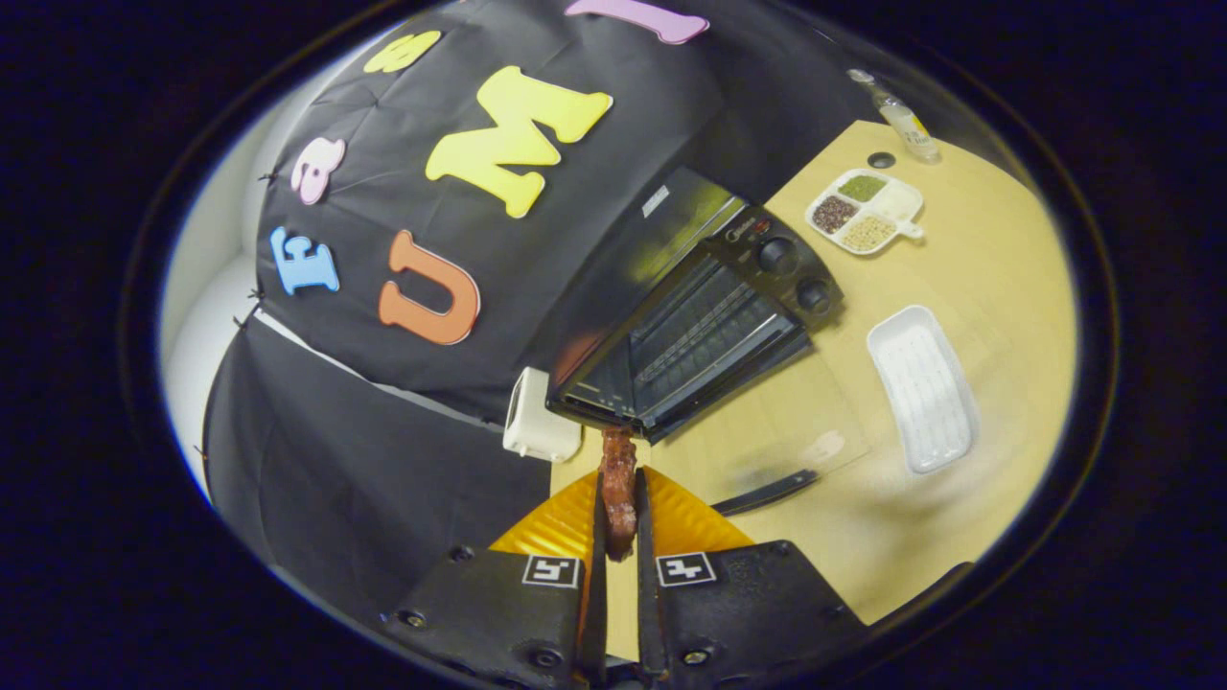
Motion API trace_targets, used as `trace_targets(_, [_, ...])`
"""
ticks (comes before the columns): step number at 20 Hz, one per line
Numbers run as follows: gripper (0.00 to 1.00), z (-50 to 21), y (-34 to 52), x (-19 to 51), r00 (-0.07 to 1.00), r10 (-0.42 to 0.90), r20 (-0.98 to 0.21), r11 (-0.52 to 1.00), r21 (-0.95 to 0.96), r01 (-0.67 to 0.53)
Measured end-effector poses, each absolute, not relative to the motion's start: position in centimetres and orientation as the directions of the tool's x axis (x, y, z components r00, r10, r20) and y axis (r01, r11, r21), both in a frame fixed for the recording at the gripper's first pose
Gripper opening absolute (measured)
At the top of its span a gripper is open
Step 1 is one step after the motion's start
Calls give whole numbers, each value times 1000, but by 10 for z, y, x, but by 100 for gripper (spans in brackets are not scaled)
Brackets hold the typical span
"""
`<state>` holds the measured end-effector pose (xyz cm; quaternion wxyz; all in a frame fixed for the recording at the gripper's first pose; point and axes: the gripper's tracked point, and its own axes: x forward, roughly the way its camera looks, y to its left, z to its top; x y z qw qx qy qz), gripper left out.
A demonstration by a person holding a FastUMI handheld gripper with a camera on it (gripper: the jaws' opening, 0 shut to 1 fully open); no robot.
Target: Open the toaster oven, put the food inside, and close the toaster oven door.
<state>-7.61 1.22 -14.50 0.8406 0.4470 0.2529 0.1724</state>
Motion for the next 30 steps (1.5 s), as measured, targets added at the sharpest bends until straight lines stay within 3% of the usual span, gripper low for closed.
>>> trace_targets(9, [16,-166,92,-3,857,463,-229,447,895,-2])
trace_targets(23, [16,-198,34,148,985,116,-131,311,946,89])
trace_targets(30, [16,-219,21,184,985,37,-168,348,926,144])
